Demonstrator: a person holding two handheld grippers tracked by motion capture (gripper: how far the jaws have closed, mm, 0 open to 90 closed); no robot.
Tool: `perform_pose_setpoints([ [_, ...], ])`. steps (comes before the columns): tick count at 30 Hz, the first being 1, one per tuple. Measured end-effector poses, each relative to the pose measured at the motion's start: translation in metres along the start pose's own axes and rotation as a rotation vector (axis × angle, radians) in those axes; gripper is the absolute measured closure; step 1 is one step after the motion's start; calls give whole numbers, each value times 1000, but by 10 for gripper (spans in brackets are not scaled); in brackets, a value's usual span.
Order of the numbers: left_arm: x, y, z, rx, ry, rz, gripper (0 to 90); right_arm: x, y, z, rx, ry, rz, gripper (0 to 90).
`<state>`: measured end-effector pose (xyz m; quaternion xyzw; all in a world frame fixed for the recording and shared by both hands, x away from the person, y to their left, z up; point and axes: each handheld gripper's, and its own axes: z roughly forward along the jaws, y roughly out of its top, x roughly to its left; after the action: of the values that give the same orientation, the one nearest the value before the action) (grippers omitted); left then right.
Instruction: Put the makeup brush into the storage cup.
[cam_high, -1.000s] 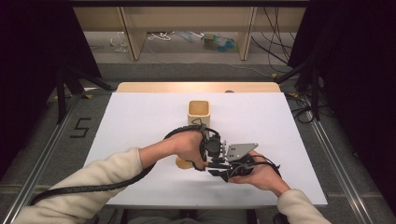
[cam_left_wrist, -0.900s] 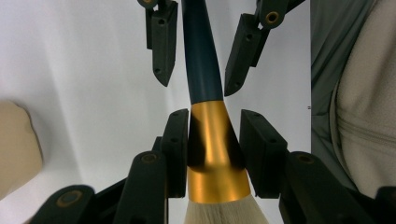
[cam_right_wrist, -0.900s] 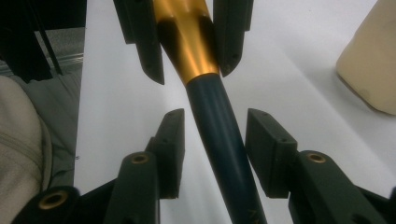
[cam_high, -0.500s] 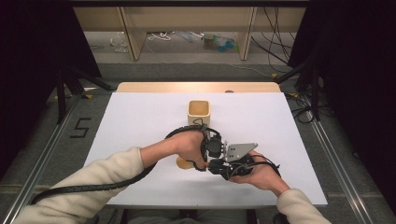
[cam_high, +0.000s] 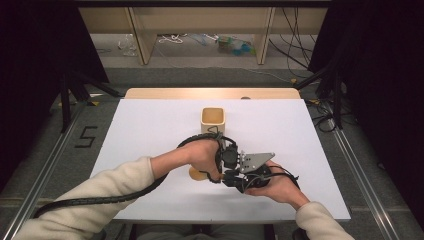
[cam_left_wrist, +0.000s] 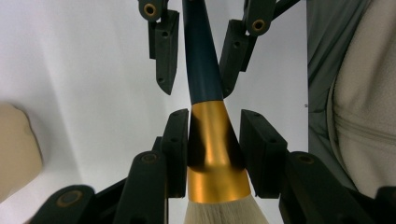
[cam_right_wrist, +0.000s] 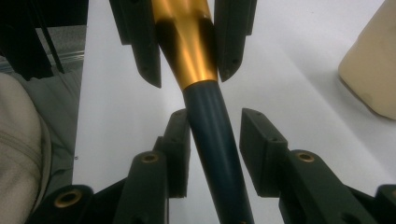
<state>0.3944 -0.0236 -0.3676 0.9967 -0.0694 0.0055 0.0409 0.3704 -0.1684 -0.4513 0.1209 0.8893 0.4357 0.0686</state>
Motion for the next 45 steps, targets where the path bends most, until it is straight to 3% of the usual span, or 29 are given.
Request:
perform_pose_setpoints([
  [5,1,0,0,-1,11,-4,638,1,1,2,-25,-11,-6,686],
  [6,-1,-1,0,-5,8,-34,638,1,1,1,-20,-8,-14,692],
  [7,-1,-1,0,-3,6,-35,638,0,1,2,-16,-8,-23,698],
  [8,2,0,-1,1,4,5,637,-1,1,3,-27,-2,-46,702],
  [10,2,0,0,-27,15,-7,637,2,2,3,-32,8,-21,710],
  [11,3,0,0,-21,9,9,636,1,2,2,-28,6,-29,715],
  [12,3,0,0,-24,9,14,636,-2,2,1,-12,-4,-71,722],
  [17,4,0,-1,-41,11,5,638,0,3,0,-15,-5,-93,745],
  [21,5,-1,-4,-48,8,9,638,0,4,-1,-26,-2,-83,748],
  [22,3,-1,-3,-81,0,-28,638,1,4,-2,-13,3,-66,748],
  [24,3,-1,-3,-92,0,-38,638,1,4,-3,-19,-3,-60,748],
  [30,4,-1,-5,-96,6,-37,638,0,4,-4,-28,-5,-52,749],
  [31,7,-1,-7,-63,14,-2,637,0,4,-4,-30,-8,-51,749],
  [36,8,0,-8,-71,22,-3,625,0,4,-5,-37,-14,-50,750],
  [38,8,0,-9,-86,30,-29,567,0,4,-5,-31,-13,-56,750],
  [39,6,0,-7,-143,34,-89,490,0,4,-5,-34,-20,-54,750],
  [40,12,0,-12,-113,56,-28,423,0,3,-5,-33,-16,-52,750],
  [42,14,-2,-16,-130,99,-39,317,-2,3,-6,-39,-34,-50,750],
  [45,14,-10,-23,-179,152,-93,192,-4,2,-8,-40,-37,-32,750],
])
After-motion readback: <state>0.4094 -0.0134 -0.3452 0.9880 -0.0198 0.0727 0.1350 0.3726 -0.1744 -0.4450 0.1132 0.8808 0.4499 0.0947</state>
